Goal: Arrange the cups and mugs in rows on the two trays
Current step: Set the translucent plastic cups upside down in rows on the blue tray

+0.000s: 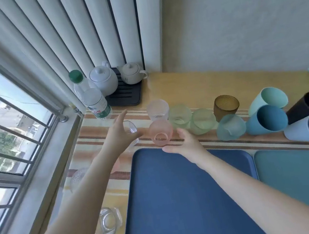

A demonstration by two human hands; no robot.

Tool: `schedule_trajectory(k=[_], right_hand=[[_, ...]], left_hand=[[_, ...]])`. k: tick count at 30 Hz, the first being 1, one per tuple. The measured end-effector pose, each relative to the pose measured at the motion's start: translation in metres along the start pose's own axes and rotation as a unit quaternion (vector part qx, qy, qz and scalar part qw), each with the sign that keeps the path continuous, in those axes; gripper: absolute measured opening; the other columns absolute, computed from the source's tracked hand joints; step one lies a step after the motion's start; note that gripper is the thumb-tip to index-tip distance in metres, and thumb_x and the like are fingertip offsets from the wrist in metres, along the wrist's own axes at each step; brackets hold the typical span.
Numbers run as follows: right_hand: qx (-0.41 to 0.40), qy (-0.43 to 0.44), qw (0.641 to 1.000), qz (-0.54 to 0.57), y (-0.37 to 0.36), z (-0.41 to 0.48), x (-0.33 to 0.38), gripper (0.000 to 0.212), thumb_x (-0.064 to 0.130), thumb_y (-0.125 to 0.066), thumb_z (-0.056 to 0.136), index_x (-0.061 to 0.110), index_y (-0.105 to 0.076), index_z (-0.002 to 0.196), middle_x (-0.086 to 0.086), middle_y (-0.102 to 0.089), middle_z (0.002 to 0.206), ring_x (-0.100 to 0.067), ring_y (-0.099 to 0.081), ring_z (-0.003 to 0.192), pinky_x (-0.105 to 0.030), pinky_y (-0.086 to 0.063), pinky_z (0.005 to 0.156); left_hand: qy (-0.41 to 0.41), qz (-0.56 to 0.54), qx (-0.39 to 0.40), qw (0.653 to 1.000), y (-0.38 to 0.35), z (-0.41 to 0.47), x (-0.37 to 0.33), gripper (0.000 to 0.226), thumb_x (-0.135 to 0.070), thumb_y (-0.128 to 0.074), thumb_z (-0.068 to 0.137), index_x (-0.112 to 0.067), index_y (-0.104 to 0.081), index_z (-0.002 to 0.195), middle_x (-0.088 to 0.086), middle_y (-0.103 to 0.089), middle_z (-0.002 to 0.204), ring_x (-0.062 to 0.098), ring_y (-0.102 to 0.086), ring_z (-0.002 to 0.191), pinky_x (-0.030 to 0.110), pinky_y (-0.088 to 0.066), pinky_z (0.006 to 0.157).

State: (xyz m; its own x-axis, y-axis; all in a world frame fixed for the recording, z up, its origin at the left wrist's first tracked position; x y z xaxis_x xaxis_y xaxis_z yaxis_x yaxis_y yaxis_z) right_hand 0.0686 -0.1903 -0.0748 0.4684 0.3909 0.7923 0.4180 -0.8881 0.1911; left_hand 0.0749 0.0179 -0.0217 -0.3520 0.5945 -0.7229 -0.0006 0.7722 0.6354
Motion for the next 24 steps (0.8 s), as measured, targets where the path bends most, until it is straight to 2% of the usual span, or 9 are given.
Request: schedule_trajectory(k=[2, 4, 8, 13, 17, 19, 21, 24], right_hand=[[-0.014, 0.017, 1.000, 0.012, -0.004, 0.004, 0.003, 0.091, 0.023, -0.080, 0.071, 0.018, -0.025, 0.143, 0.002, -0.031, 0.148, -0.014, -0.030, 0.134, -0.024, -0.028, 0.096], [-0.020, 0.027, 0.999, 0.033, -0.013, 0.010, 0.001, 0.086, 0.020, -0.081, 0.069, 0.017, -0.031, 0.139, 0.005, -0.040, 0.135, -0.010, -0.037, 0.124, -0.021, -0.030, 0.091], [-0.063, 0.053, 0.992, 0.095, -0.023, 0.024, 0.000, 0.073, 0.012, -0.082, 0.067, 0.017, -0.040, 0.127, 0.005, -0.050, 0.116, -0.010, -0.049, 0.105, -0.012, -0.038, 0.073], [-0.098, 0.092, 0.986, 0.096, -0.030, 0.030, -0.004, 0.071, 0.013, -0.081, 0.067, 0.027, -0.037, 0.121, 0.016, -0.049, 0.110, 0.000, -0.049, 0.102, -0.012, -0.039, 0.082], [-0.109, 0.111, 0.983, 0.095, -0.030, 0.032, -0.004, 0.071, 0.017, -0.079, 0.069, 0.026, -0.039, 0.127, 0.012, -0.051, 0.120, -0.003, -0.049, 0.109, -0.015, -0.039, 0.088], [-0.114, 0.117, 0.983, 0.090, -0.030, 0.033, -0.004, 0.068, 0.017, -0.079, 0.070, 0.027, -0.040, 0.124, 0.010, -0.052, 0.119, -0.003, -0.051, 0.107, -0.015, -0.041, 0.088], [-0.112, 0.123, 0.983, 0.080, -0.030, 0.030, -0.005, 0.062, 0.016, -0.078, 0.070, 0.030, -0.040, 0.118, 0.009, -0.053, 0.116, 0.000, -0.051, 0.102, -0.011, -0.042, 0.082], [-0.108, 0.133, 0.983, 0.063, -0.027, 0.022, -0.010, 0.061, 0.017, -0.077, 0.071, 0.030, -0.041, 0.119, 0.009, -0.053, 0.116, -0.003, -0.051, 0.102, -0.006, -0.040, 0.080]], left_hand=[[-0.016, 0.005, 0.006, 1.000, -0.006, 0.011, -0.005, 0.081, -0.025, -0.070, 0.079, -0.019, -0.023, 0.145, 0.006, -0.033, 0.149, 0.019, -0.031, 0.137, 0.033, -0.026, 0.109], [-0.021, 0.020, 0.022, 0.999, -0.014, 0.024, -0.008, 0.079, -0.022, -0.068, 0.080, -0.019, -0.022, 0.145, 0.008, -0.033, 0.149, 0.021, -0.030, 0.137, 0.035, -0.026, 0.109], [-0.039, 0.038, 0.037, 0.998, -0.027, 0.047, -0.015, 0.083, -0.019, -0.070, 0.078, -0.019, -0.022, 0.145, 0.008, -0.033, 0.149, 0.023, -0.031, 0.136, 0.038, -0.028, 0.109], [-0.052, 0.024, 0.084, 0.995, -0.046, 0.066, -0.021, 0.092, -0.017, -0.077, 0.072, -0.021, -0.022, 0.145, 0.003, -0.033, 0.149, 0.020, -0.035, 0.134, 0.037, -0.031, 0.109], [-0.062, 0.006, 0.106, 0.992, -0.057, 0.073, -0.027, 0.080, -0.024, -0.073, 0.076, -0.025, -0.030, 0.143, -0.001, -0.036, 0.148, 0.018, -0.035, 0.134, 0.036, -0.030, 0.109], [-0.063, -0.001, 0.100, 0.993, -0.060, 0.074, -0.031, 0.071, -0.030, -0.070, 0.079, -0.024, -0.035, 0.140, 0.000, -0.038, 0.146, 0.018, -0.037, 0.132, 0.033, -0.031, 0.104], [-0.054, -0.021, 0.078, 0.995, -0.060, 0.075, -0.034, 0.067, -0.031, -0.069, 0.079, -0.020, -0.037, 0.137, 0.002, -0.040, 0.143, 0.020, -0.039, 0.129, 0.029, -0.032, 0.097], [-0.030, -0.056, 0.053, 0.997, -0.062, 0.079, -0.035, 0.072, -0.031, -0.072, 0.077, -0.017, -0.032, 0.135, 0.006, -0.041, 0.139, 0.022, -0.041, 0.127, 0.027, -0.032, 0.093]])
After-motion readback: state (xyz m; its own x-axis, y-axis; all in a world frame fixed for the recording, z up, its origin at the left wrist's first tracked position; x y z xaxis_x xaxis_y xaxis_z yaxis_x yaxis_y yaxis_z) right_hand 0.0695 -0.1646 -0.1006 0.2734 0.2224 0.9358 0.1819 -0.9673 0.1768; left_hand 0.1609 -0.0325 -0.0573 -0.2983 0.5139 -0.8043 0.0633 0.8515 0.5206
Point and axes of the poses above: each hand's wrist, its own z-axis towards the middle knuckle, its own y-axis out of the back of the hand, x = y × z, the point moved 8 cm from there along z, towards the middle knuckle
